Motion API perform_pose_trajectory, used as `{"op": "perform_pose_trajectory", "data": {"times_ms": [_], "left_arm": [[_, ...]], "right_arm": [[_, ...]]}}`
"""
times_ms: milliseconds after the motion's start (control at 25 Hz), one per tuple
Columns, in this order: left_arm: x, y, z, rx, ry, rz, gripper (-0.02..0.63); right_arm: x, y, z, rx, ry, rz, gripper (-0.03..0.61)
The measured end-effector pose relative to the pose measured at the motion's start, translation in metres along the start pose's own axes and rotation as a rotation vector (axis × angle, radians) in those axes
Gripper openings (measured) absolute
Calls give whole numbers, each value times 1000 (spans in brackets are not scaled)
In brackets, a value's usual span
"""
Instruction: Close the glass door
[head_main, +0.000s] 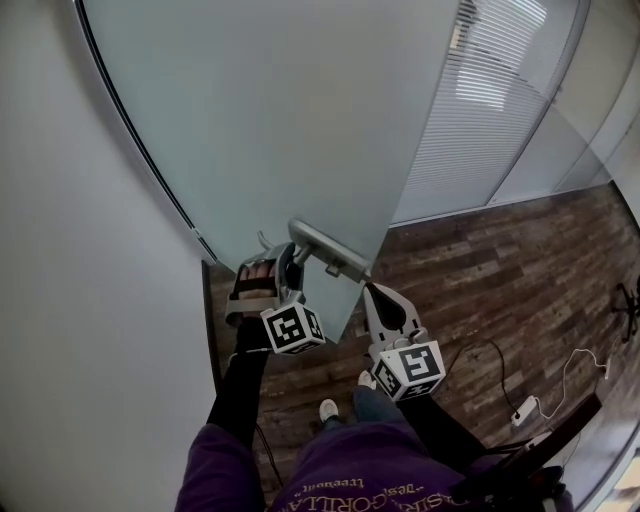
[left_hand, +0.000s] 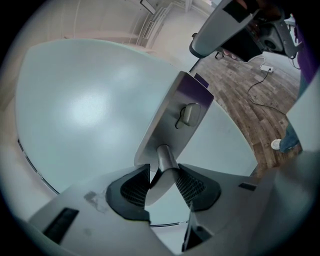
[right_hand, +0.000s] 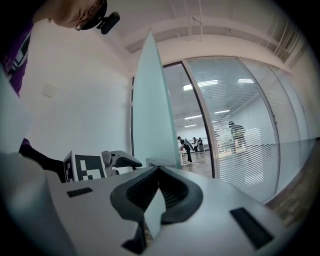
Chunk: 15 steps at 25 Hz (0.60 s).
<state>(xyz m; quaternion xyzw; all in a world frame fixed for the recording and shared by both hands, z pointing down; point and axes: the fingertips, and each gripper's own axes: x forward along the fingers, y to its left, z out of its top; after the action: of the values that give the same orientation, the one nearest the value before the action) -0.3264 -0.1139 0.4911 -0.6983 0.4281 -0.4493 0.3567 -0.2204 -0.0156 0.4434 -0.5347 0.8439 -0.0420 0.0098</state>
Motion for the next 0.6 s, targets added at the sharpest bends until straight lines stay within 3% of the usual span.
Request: {"op": "perform_pose_trajectory", "data": {"times_ms": [320,600], "left_arm": [[33,0,14,-17,39,8,153],[100,4,54,-16,58,4,153]], "right_arm": [[26,-26,0,7,-2,50,-3],[65,-104,5,14,10,80,-3]]}}
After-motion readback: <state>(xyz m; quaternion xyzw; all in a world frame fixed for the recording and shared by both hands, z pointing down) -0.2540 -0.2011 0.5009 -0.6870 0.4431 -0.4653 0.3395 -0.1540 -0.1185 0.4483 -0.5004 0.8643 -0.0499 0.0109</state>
